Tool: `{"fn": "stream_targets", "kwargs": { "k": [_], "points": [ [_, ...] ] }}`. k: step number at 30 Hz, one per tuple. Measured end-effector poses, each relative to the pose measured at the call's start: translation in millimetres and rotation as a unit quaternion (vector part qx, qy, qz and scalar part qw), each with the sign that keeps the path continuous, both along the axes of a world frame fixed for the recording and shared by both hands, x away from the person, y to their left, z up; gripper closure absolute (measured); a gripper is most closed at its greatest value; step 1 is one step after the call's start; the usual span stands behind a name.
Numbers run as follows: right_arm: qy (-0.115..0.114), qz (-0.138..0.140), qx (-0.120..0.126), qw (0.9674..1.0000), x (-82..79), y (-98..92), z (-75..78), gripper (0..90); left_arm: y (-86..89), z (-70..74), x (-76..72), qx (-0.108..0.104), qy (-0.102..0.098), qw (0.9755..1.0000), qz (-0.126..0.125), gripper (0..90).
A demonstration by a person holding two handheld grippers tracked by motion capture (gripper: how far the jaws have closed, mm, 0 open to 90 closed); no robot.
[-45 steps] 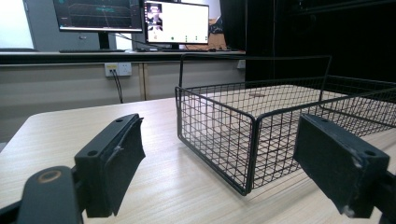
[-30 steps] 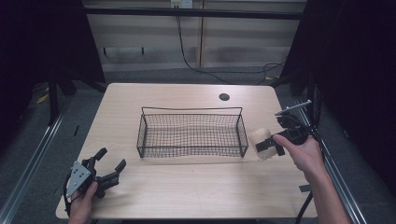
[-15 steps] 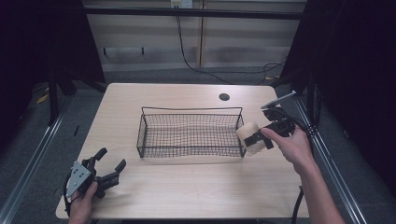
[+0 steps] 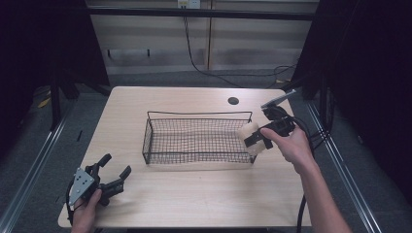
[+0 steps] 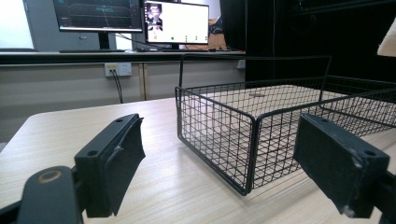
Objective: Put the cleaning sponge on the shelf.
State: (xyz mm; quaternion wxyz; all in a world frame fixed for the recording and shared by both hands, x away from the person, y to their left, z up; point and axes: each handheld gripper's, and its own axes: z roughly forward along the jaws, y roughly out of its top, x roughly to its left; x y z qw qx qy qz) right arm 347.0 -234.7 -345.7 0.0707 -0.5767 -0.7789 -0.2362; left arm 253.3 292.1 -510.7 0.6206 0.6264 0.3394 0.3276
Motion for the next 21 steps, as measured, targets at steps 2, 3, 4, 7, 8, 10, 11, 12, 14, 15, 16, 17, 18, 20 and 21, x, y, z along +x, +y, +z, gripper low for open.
{"fn": "stream_targets", "kwargs": {
  "k": [2,3,4,7,8,10,11,12,14,15,16,17,18,20,21],
  "points": [
    [-0.001,-0.001,0.0,1.0,2.4,1.8,-1.1,28.4,0.1,0.0,0.2,0.001,-0.001,1.0,-0.001,15.7],
    [0.001,-0.003,0.0,1.0,3.5,2.9,-1.1,28.4,0.0,0.0,0.0,0.0,0.0,1.0,0.0,15.7],
    [0.0,-0.003,-0.001,1.0,4.7,4.1,-1.3,28.4,-0.1,0.0,0.0,0.0,0.0,1.0,0.0,15.7],
    [-0.001,-0.003,-0.006,1.0,8.0,8.1,-0.4,28.4,0.3,0.0,-0.1,0.002,0.0,1.0,0.0,15.7],
    [-0.002,-0.003,-0.006,1.0,9.3,9.7,0.2,28.4,0.0,0.0,0.0,0.0,0.0,1.0,0.0,15.7],
    [-0.003,-0.005,-0.007,1.0,11.2,12.0,1.1,28.4,0.3,0.0,-0.1,0.002,0.0,1.0,0.0,15.7],
    [-0.003,-0.006,-0.009,0.9999,14.2,14.7,0.8,28.4,-0.1,0.0,0.0,-0.001,0.0,1.0,0.0,15.7],
    [-0.003,-0.006,-0.009,0.9999,14.2,14.7,0.8,28.4,0.0,0.0,0.0,0.0,0.0,1.0,0.0,15.7],
    [-0.002,-0.008,-0.011,0.9999,16.8,17.3,-0.4,28.4,-0.1,0.0,0.0,-0.001,0.0,1.0,0.0,15.7],
    [0.0,-0.009,-0.01,0.9999,18.7,19.2,-1.7,28.4,-0.1,0.0,0.0,-0.001,0.0,1.0,0.0,15.7],
    [0.001,-0.012,-0.01,0.9999,20.0,20.8,-3.0,28.4,-0.1,0.0,0.0,-0.001,0.0,1.0,0.0,15.7],
    [0.001,-0.011,-0.01,0.9999,20.9,21.7,-4.1,28.4,0.0,0.0,0.0,0.0,0.0,1.0,0.0,15.7],
    [0.003,-0.012,-0.011,0.9999,22.1,23.3,-5.5,28.4,0.0,0.0,0.0,0.0,0.0,1.0,0.0,15.7],
    [0.007,-0.011,-0.013,0.9998,24.7,26.3,-7.9,28.4,0.0,0.0,0.0,0.0,0.0,1.0,0.0,15.7],
    [0.009,-0.013,-0.011,0.9998,26.6,27.6,-9.0,28.4,0.0,0.0,0.0,0.0,0.0,1.0,0.0,15.7]
  ]
}}
